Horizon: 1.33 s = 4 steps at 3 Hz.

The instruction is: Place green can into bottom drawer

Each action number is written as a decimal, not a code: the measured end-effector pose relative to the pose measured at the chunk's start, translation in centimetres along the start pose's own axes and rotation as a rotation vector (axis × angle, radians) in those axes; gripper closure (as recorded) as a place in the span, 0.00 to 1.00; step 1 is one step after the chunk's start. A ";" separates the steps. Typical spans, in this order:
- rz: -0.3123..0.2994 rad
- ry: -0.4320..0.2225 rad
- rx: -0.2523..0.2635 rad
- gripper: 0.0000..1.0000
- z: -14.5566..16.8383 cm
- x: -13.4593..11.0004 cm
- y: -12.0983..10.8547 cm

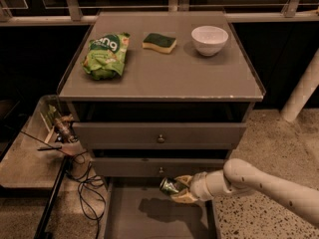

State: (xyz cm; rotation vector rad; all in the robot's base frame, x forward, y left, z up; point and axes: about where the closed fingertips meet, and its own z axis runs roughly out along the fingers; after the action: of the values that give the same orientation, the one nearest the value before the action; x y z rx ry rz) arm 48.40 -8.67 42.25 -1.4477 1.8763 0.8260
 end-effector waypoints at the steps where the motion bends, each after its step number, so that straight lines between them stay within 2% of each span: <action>1: 0.049 0.008 -0.022 1.00 1.5 2.2 -0.3; 4: 0.190 0.027 -0.115 1.00 6.6 9.5 -0.7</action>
Offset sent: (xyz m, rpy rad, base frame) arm -0.0011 -0.0109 -0.0942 0.0042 0.1694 -0.0420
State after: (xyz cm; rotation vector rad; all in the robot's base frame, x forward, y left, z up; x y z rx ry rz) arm 47.81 -9.19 30.65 -1.3685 2.0391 1.0234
